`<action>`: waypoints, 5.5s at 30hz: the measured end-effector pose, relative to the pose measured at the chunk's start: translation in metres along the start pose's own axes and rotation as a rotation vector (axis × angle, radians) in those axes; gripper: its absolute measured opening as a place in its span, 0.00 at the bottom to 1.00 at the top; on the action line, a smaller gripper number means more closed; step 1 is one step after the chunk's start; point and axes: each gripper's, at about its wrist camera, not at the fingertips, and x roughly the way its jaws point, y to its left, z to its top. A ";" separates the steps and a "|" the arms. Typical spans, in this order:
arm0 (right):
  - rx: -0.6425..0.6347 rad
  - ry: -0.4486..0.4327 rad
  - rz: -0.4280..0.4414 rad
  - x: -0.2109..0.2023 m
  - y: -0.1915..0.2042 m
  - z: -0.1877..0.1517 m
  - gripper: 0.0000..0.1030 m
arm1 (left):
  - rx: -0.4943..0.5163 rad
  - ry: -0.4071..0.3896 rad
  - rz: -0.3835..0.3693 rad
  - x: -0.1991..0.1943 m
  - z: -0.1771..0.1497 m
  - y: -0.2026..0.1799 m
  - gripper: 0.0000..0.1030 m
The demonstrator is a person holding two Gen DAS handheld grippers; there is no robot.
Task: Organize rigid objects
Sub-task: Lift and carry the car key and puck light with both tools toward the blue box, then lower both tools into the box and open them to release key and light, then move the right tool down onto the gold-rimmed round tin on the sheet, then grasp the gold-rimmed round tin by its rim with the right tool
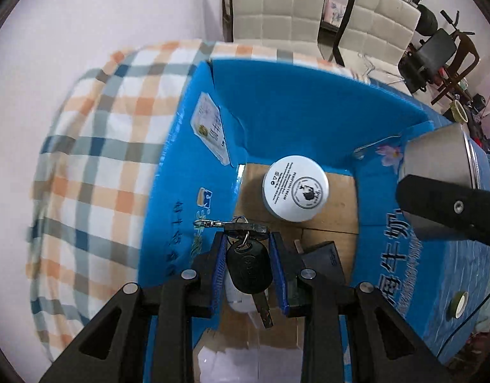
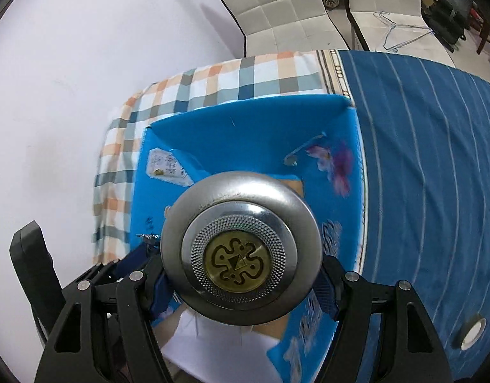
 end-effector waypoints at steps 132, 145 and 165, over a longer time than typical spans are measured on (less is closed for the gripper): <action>0.347 0.107 -0.231 -0.051 -0.397 -0.203 1.00 | 0.211 0.071 -0.022 0.012 -0.135 -0.323 1.00; 0.340 0.149 -0.329 -0.002 -0.394 -0.209 0.94 | 0.219 0.113 -0.019 0.030 -0.147 -0.333 1.00; 0.222 0.002 -0.400 -0.049 -0.361 -0.238 0.65 | 0.215 0.067 -0.031 0.003 -0.164 -0.321 1.00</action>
